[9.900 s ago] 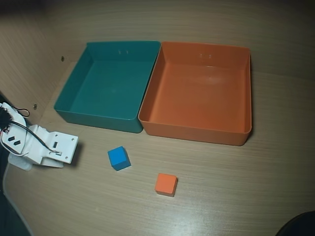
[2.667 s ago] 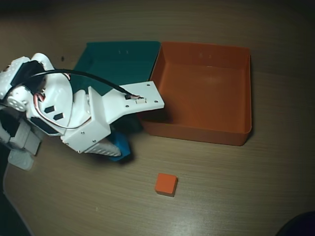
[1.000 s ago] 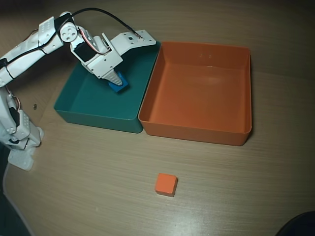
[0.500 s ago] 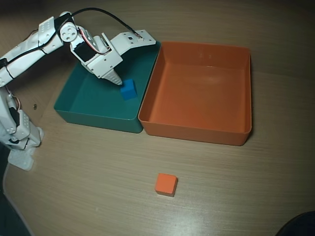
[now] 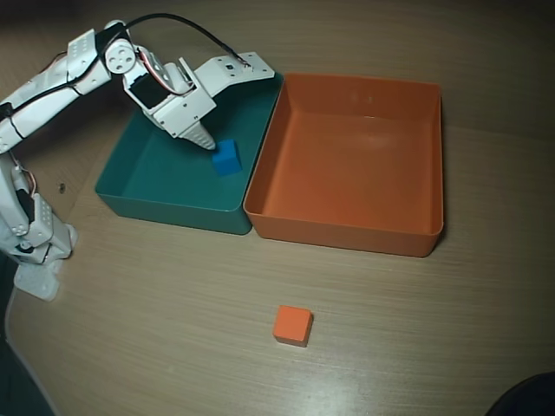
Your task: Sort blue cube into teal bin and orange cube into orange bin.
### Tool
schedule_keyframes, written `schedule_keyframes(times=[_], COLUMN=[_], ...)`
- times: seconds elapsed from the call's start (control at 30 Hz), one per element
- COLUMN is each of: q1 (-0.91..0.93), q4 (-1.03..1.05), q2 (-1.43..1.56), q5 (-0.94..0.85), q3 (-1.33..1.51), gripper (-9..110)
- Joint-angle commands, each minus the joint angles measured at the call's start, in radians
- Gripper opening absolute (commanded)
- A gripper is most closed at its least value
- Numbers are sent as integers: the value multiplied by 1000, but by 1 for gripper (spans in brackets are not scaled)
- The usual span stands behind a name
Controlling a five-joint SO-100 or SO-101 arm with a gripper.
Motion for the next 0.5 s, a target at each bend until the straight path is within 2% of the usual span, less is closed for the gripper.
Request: schedule_keyframes(times=[0.0,0.27,0.47], q1=[21,163,331], q4=[-6,-9,-15], q2=[141,302,347], q5=[5,3,-6], q3=[-55,-55,-58], gripper=[27,-8,-2])
